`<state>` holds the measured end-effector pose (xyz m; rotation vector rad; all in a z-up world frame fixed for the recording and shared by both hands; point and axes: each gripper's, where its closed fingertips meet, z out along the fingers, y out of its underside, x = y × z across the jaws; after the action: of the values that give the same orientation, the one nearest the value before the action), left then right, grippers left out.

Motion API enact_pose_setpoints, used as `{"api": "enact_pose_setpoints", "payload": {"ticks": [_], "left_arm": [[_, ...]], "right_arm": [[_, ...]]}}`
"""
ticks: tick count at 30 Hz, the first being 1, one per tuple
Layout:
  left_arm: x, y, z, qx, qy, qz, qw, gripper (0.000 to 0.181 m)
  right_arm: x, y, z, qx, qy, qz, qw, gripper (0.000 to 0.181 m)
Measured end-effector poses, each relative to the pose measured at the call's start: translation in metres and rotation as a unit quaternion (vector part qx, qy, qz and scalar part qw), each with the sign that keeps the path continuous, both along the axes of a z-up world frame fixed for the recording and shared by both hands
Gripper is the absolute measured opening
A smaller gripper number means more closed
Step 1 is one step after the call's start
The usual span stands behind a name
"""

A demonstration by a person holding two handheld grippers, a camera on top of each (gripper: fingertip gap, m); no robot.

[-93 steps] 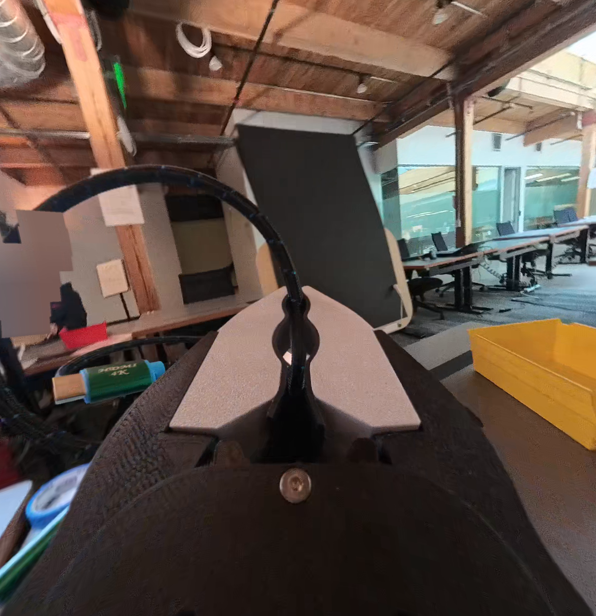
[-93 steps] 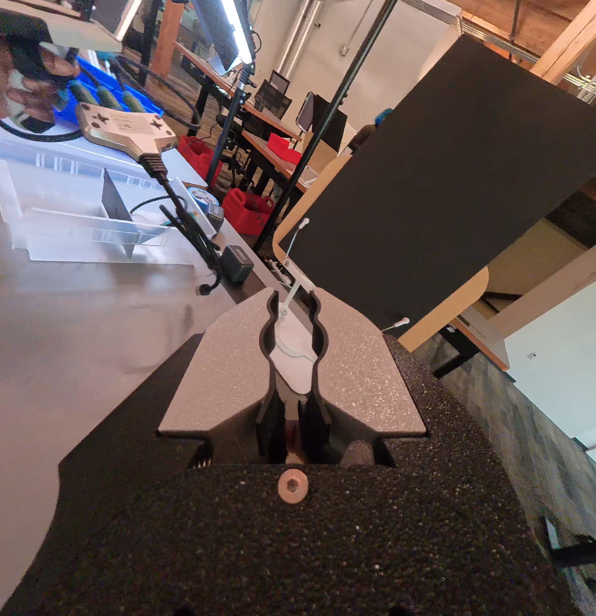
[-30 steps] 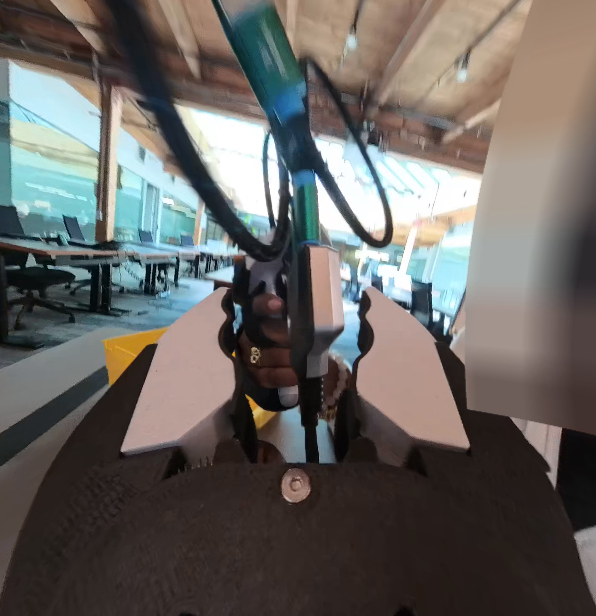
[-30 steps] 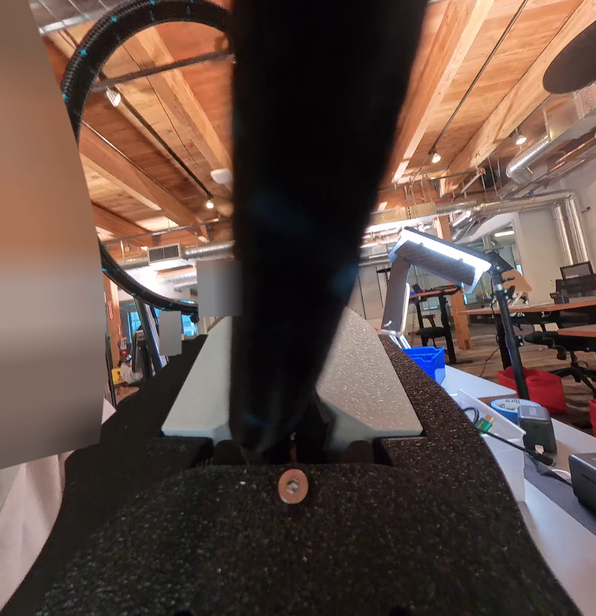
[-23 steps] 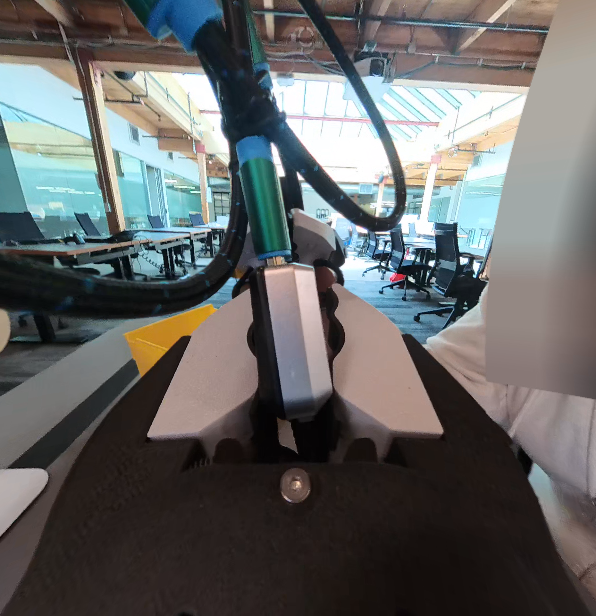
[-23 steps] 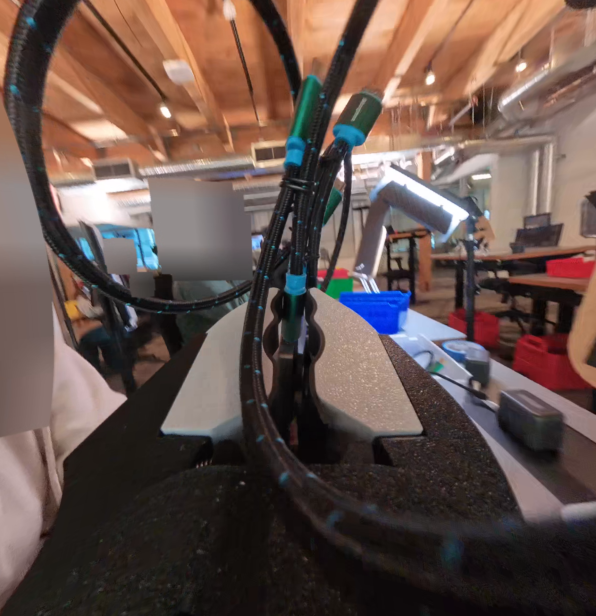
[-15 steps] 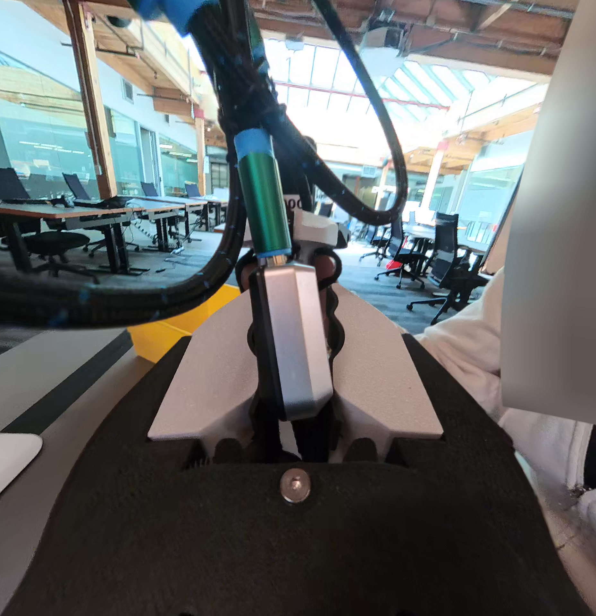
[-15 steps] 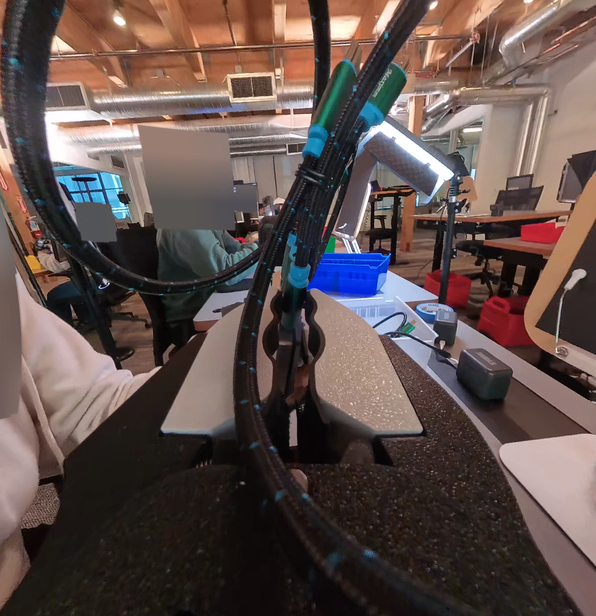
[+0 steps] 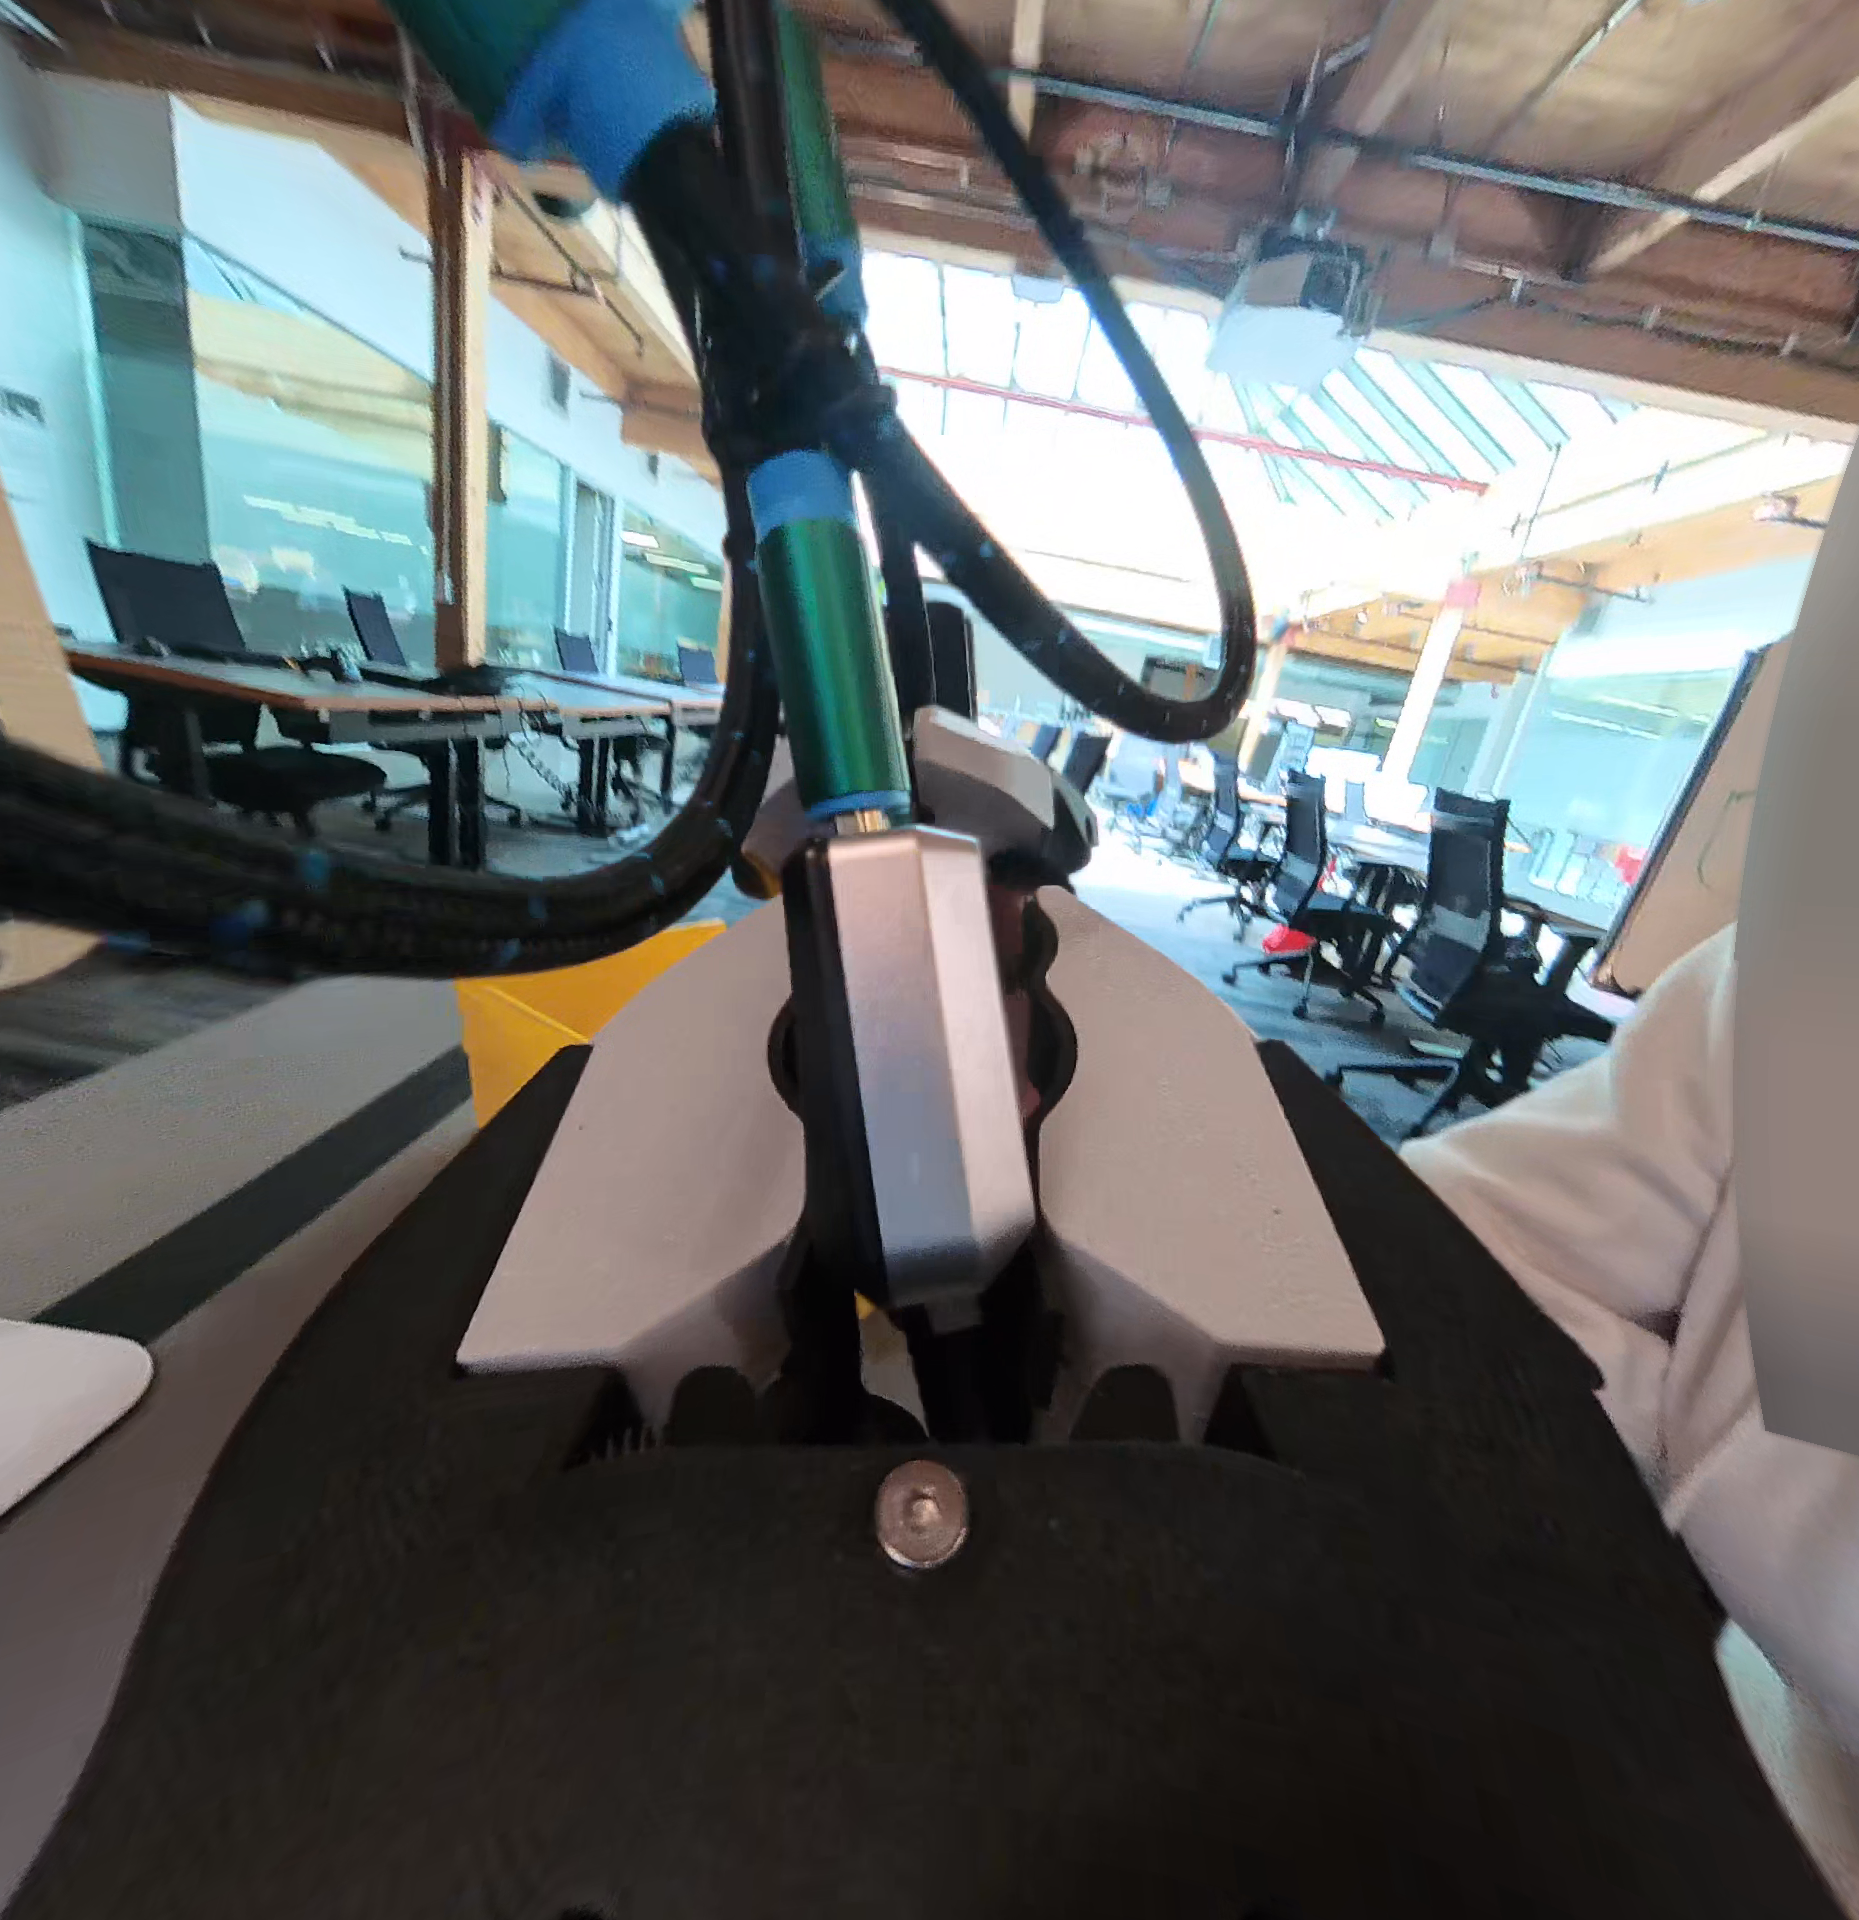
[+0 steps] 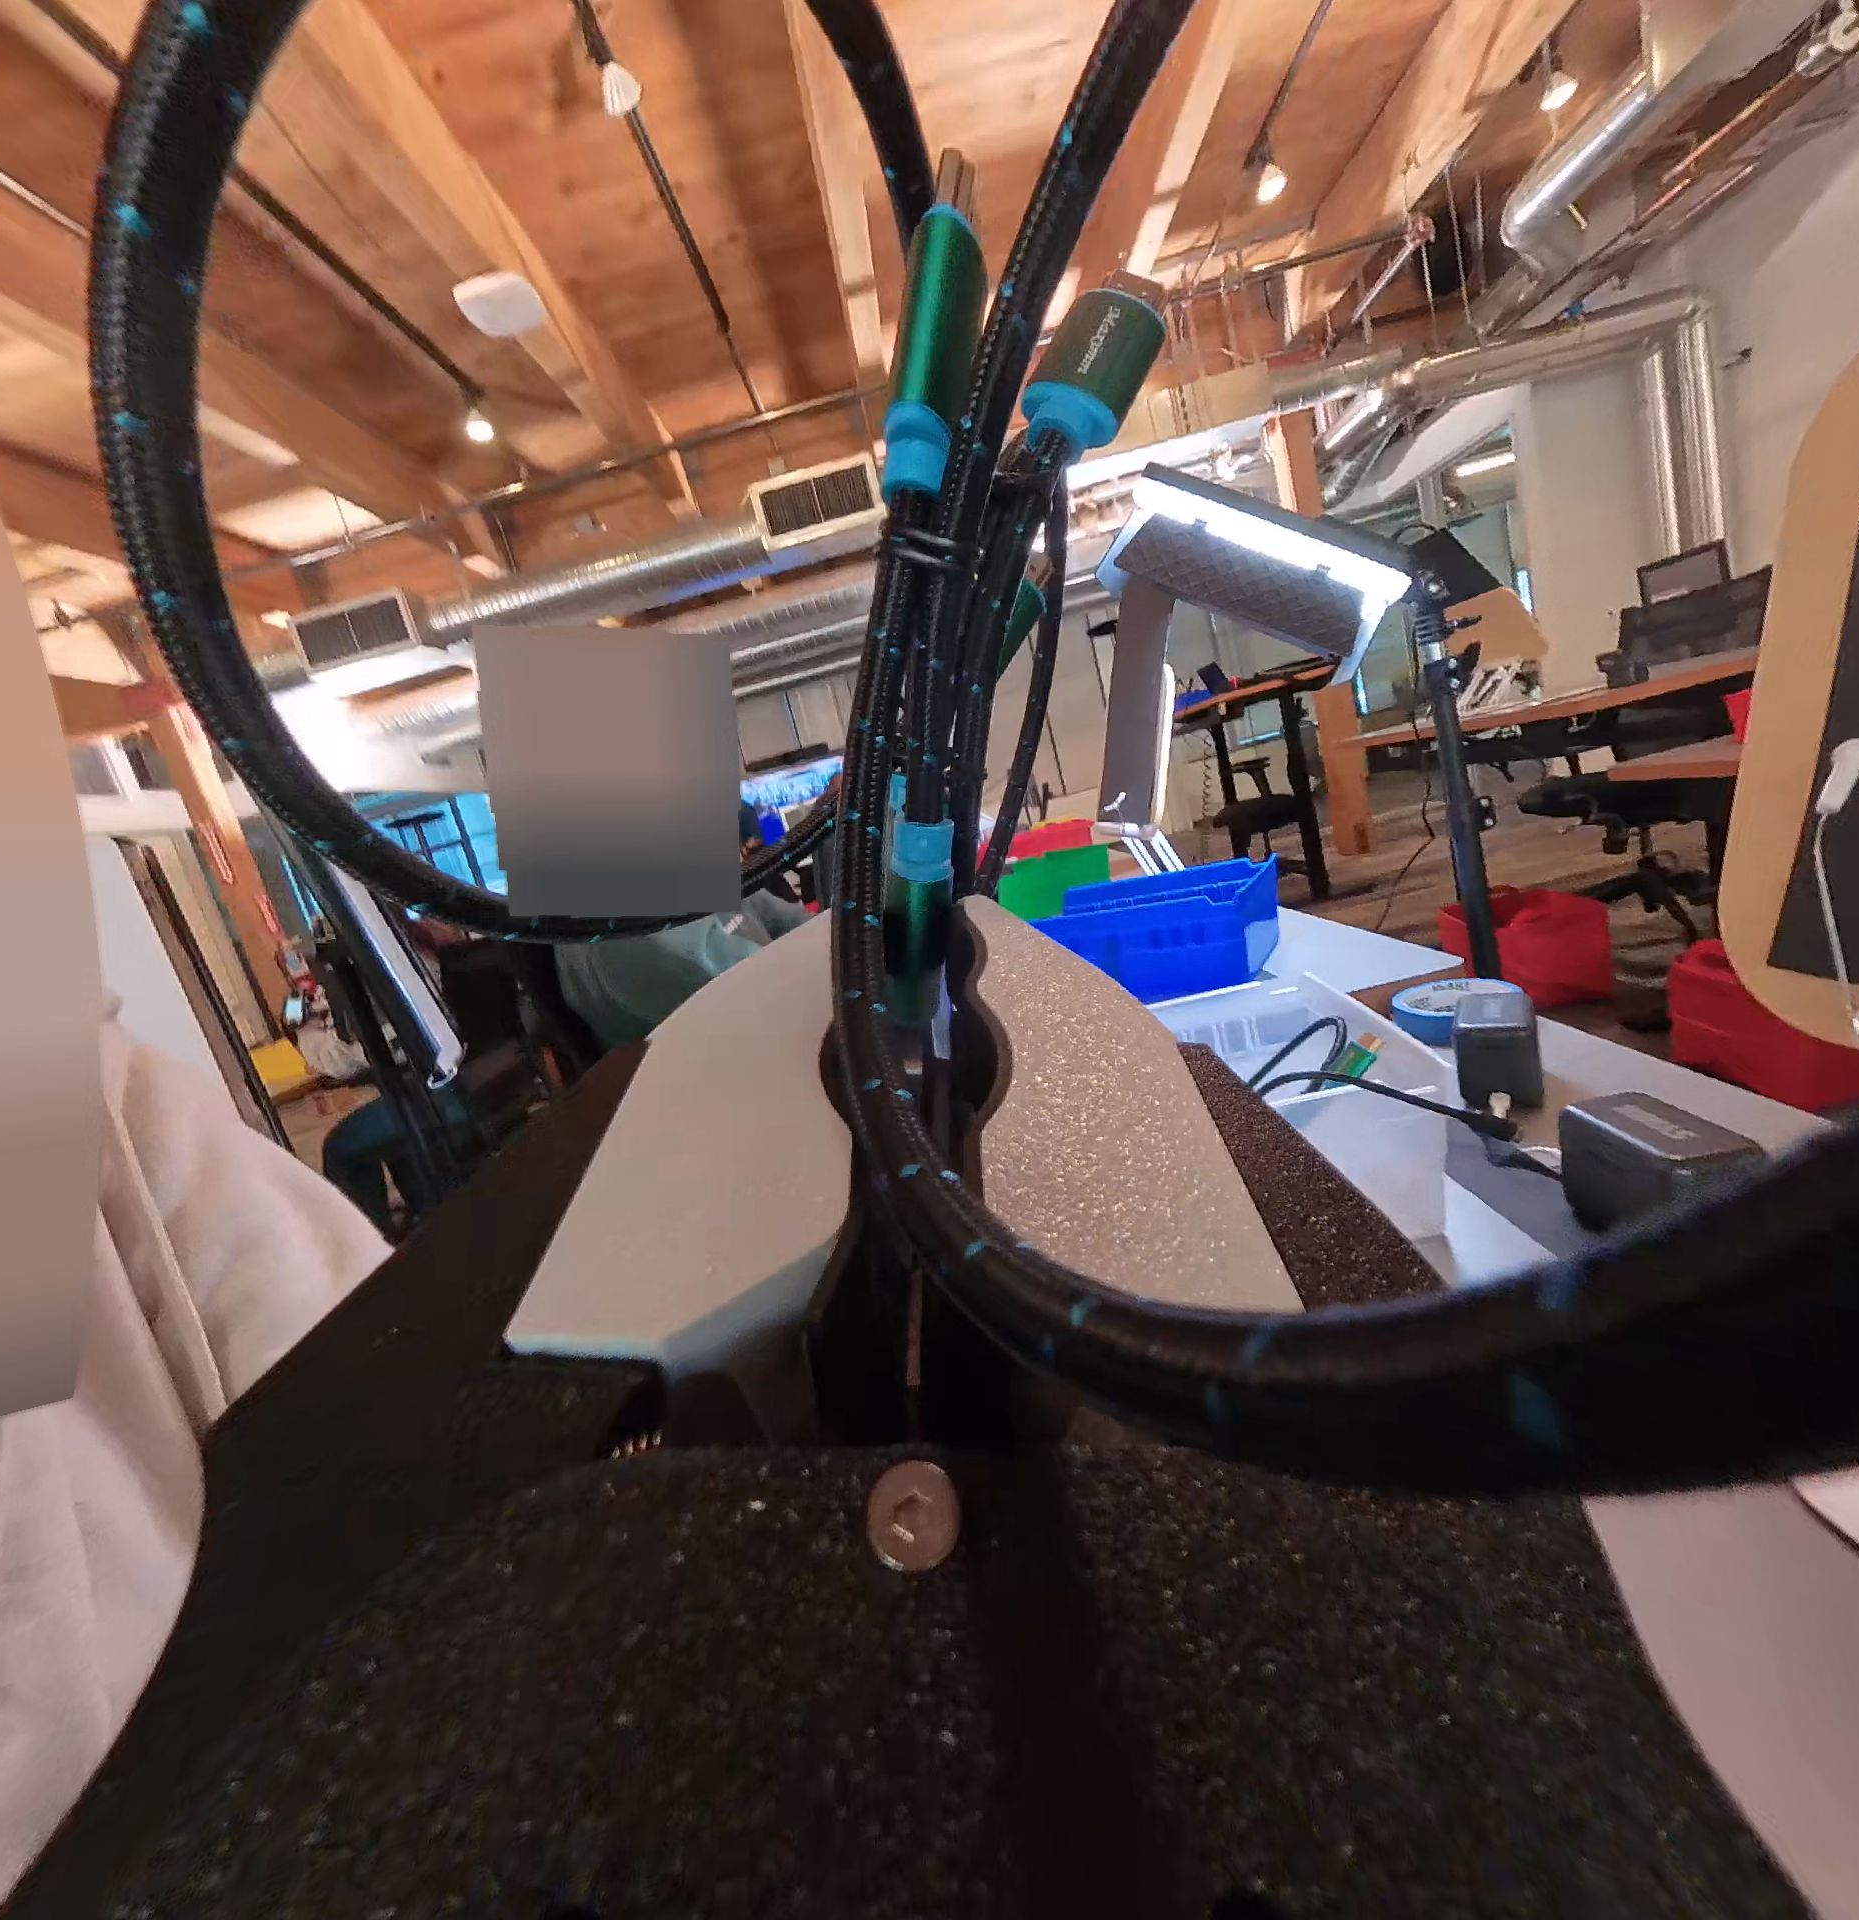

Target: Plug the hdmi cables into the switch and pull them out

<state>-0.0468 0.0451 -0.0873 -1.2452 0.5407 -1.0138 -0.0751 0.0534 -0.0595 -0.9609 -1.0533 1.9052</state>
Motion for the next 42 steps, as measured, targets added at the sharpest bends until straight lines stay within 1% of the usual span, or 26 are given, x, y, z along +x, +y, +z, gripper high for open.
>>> {"api": "enact_pose_setpoints", "payload": {"ticks": [2,8,10,12,13,14,16,18,20,21,22,23,24,26,27,29,30,31,32,33,34,35,37,39,40,42], "left_arm": [[-0.002,0.001,0.000,0.005,-0.002,0.008,1.000,0.035],[0.006,0.003,-0.009,0.001,0.050,0.015,0.999,0.034],[0.004,0.004,-0.007,0.002,0.043,0.019,0.999,0.034],[-0.001,0.008,-0.004,0.002,0.042,0.039,0.998,0.036],[-0.008,0.010,0.000,0.010,0.041,0.065,0.997,0.041],[-0.020,0.012,0.007,0.020,0.037,0.103,0.994,0.056],[-0.050,0.017,0.022,0.048,0.053,0.212,0.975,0.091],[-0.070,0.016,0.032,0.086,0.134,0.320,0.934,0.115],[-0.073,0.021,0.024,0.080,0.246,0.382,0.887,0.129],[-0.071,0.025,0.018,0.065,0.286,0.400,0.868,0.138],[-0.068,0.028,0.014,0.048,0.304,0.411,0.858,0.144],[-0.066,0.029,0.010,0.029,0.313,0.418,0.852,0.143],[-0.065,0.030,0.007,0.017,0.332,0.428,0.840,0.143],[-0.069,0.031,0.006,0.020,0.374,0.461,0.804,0.144],[-0.067,0.031,0.006,0.024,0.385,0.466,0.796,0.143],[-0.049,0.032,0.000,0.024,0.392,0.436,0.810,0.139],[-0.038,0.033,-0.005,0.027,0.396,0.417,0.818,0.135],[-0.029,0.036,-0.009,0.034,0.401,0.405,0.821,0.126],[-0.024,0.039,-0.013,0.043,0.404,0.404,0.820,0.115],[-0.025,0.042,-0.014,0.054,0.405,0.419,0.811,0.106],[-0.031,0.045,-0.011,0.071,0.405,0.443,0.797,0.102],[-0.035,0.045,-0.009,0.087,0.401,0.456,0.790,0.094],[-0.040,0.046,-0.008,0.090,0.386,0.457,0.796,0.090],[-0.047,0.046,-0.011,0.070,0.368,0.461,0.804,0.083],[-0.050,0.045,-0.011,0.053,0.344,0.459,0.817,0.071],[-0.052,0.038,-0.009,0.019,0.288,0.438,0.852,0.070]], "right_arm": [[-0.002,0.001,-0.001,-0.013,0.005,0.002,1.000,0.012],[0.003,0.003,0.004,-0.015,0.039,-0.006,0.999,0.011],[0.002,0.003,0.003,-0.009,0.035,-0.010,0.999,0.011],[0.002,0.003,0.004,-0.011,0.040,-0.013,0.999,0.012],[0.004,0.003,0.006,-0.017,0.049,-0.017,0.999,0.012],[0.005,0.005,0.009,-0.024,0.057,-0.022,0.998,0.011],[0.006,0.010,0.012,-0.037,0.068,-0.052,0.996,0.011],[0.004,0.019,0.013,-0.056,0.072,-0.113,0.989,0.012],[0.003,0.021,0.012,-0.069,0.079,-0.154,0.982,0.012],[0.003,0.020,0.013,-0.076,0.086,-0.169,0.979,0.012],[0.005,0.021,0.014,-0.081,0.091,-0.189,0.975,0.011],[0.007,0.024,0.014,-0.078,0.095,-0.212,0.970,0.012],[0.011,0.027,0.015,-0.073,0.100,-0.235,0.964,0.011],[0.022,0.037,0.018,-0.067,0.116,-0.288,0.948,0.011],[0.029,0.041,0.021,-0.062,0.128,-0.304,0.942,0.011],[0.038,0.044,0.026,-0.055,0.143,-0.327,0.933,0.012],[0.041,0.044,0.029,-0.054,0.149,-0.330,0.931,0.012],[0.042,0.041,0.031,-0.053,0.155,-0.328,0.930,0.012],[0.041,0.038,0.032,-0.053,0.158,-0.320,0.933,0.012],[0.039,0.034,0.033,-0.054,0.158,-0.311,0.936,0.012],[0.037,0.030,0.033,-0.054,0.155,-0.307,0.937,0.012],[0.035,0.028,0.033,-0.054,0.153,-0.304,0.939,0.012],[0.031,0.022,0.034,-0.043,0.153,-0.300,0.941,0.012],[0.029,0.019,0.034,-0.034,0.150,-0.303,0.941,0.012],[0.029,0.017,0.034,-0.034,0.151,-0.301,0.941,0.012],[0.033,0.010,0.037,-0.046,0.172,-0.284,0.942,0.012]]}}
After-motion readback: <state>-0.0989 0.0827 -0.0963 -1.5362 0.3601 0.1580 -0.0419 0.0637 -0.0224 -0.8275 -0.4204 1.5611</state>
